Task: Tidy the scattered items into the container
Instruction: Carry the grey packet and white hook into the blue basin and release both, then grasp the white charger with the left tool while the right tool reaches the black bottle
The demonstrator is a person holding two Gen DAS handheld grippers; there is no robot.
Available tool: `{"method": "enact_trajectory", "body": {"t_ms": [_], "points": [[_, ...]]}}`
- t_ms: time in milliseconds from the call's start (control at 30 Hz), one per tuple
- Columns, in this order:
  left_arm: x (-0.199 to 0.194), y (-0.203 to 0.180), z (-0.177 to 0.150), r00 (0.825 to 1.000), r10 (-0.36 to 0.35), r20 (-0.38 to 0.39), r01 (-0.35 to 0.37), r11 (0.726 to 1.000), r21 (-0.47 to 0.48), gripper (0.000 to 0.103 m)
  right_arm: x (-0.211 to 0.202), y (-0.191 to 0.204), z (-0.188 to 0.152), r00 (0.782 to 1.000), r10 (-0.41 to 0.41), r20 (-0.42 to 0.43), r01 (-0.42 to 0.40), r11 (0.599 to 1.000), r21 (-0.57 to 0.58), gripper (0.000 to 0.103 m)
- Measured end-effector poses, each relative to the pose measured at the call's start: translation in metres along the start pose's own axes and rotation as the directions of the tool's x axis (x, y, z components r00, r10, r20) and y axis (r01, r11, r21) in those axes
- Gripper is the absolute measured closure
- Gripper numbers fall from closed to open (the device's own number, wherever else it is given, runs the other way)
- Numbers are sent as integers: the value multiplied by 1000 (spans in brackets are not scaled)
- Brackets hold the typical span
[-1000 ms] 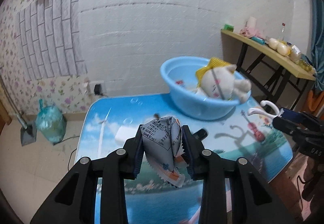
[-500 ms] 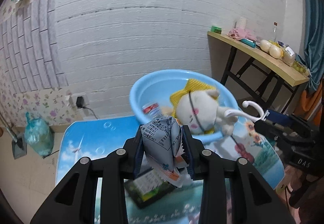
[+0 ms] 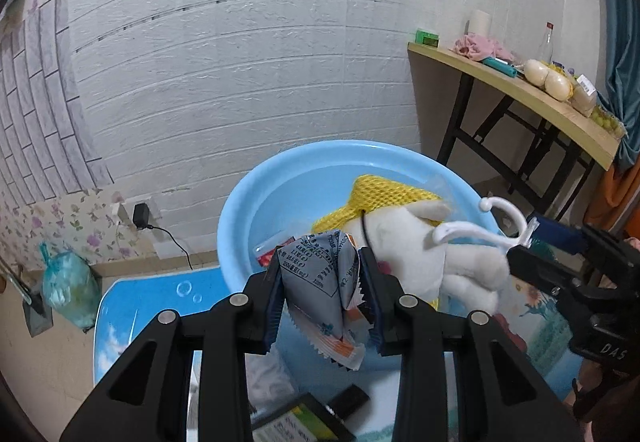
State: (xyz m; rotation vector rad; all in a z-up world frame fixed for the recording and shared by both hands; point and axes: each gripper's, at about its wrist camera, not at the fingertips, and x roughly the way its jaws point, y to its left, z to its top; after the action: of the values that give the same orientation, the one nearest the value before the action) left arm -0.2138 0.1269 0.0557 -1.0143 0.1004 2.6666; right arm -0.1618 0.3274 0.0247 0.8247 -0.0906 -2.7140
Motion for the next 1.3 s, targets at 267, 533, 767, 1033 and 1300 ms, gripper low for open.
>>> {"method": "enact_trajectory", "body": {"t_ms": [267,533,767,1033,1300], "points": [[17,4,6,1000,26,2,-26,999,-18,65,22,-11,8,1000,-19,-22,19,1000,-3,48],[5,10,3,1000,5,15,-5,1000,-2,49,40,-5,-6,996,-7,-92,5,1000,-20,48],[-11,20,-9,1000,7,12,-7,1000,-28,49,34,1,-8,995,-20,-103,17,999,-29,45],[-35,48,-37,998,63,6,-62,994,-87,42,17,3,-15,994,-45,-103,44,999,-13,37],[-47,75,-76,991,122,-50,-129,980,-149,33,-1,9,-28,992,-50,-118,53,998,24,37]]}}
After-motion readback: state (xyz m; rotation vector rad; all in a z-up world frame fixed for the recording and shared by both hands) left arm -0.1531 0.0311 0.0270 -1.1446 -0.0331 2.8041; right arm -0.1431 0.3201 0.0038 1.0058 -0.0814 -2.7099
